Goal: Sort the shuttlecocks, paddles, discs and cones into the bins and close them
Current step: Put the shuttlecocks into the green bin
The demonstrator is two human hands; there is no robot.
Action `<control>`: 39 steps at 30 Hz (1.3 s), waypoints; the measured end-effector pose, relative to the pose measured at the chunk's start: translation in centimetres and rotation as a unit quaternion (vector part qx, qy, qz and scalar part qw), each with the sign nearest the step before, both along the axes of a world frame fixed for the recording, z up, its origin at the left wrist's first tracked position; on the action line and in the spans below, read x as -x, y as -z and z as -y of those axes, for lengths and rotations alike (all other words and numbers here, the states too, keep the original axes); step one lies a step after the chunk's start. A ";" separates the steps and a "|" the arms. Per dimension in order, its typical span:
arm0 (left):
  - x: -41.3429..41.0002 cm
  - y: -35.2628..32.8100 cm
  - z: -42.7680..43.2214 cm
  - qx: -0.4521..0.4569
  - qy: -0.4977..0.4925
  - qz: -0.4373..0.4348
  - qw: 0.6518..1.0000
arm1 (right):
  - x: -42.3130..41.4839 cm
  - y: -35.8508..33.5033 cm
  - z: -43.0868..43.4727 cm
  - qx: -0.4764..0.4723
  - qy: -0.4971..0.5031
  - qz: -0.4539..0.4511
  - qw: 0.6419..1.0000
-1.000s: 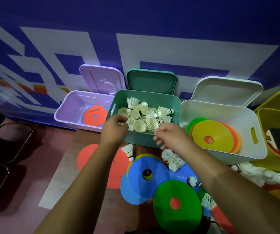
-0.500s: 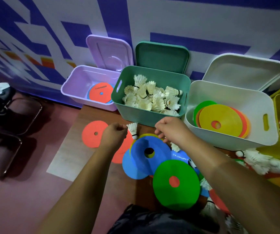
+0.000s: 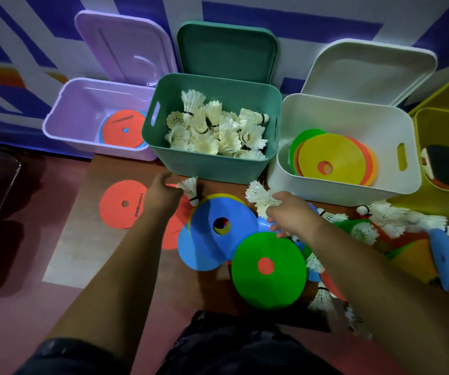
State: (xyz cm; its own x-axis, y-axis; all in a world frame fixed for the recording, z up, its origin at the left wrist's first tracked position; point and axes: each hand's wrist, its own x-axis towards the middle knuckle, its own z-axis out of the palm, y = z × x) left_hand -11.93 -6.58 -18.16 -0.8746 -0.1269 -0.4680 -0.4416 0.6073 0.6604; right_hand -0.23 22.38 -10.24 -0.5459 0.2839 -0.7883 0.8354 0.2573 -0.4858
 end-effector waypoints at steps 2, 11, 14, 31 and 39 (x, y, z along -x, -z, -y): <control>1.1 1.8 0.1 0.007 0.026 0.021 0.999 | 0.0 0.8 -0.5 -0.026 0.002 -0.013 1.000; 1.0 1.6 -1.3 0.060 0.075 0.002 0.995 | -0.1 2.4 -0.4 -0.156 -0.109 -0.028 0.981; 0.9 1.3 -1.1 0.065 0.079 -0.003 0.995 | 0.1 2.5 -0.3 -0.199 -0.141 -0.035 0.969; -3.6 -3.8 -1.8 -0.033 0.076 -0.068 0.994 | -0.9 0.1 -0.4 -0.291 -0.143 -0.131 0.937; -5.4 -7.9 -3.6 -0.073 0.047 -0.110 0.990 | -1.0 -4.6 -0.6 -0.116 -0.050 -0.210 0.969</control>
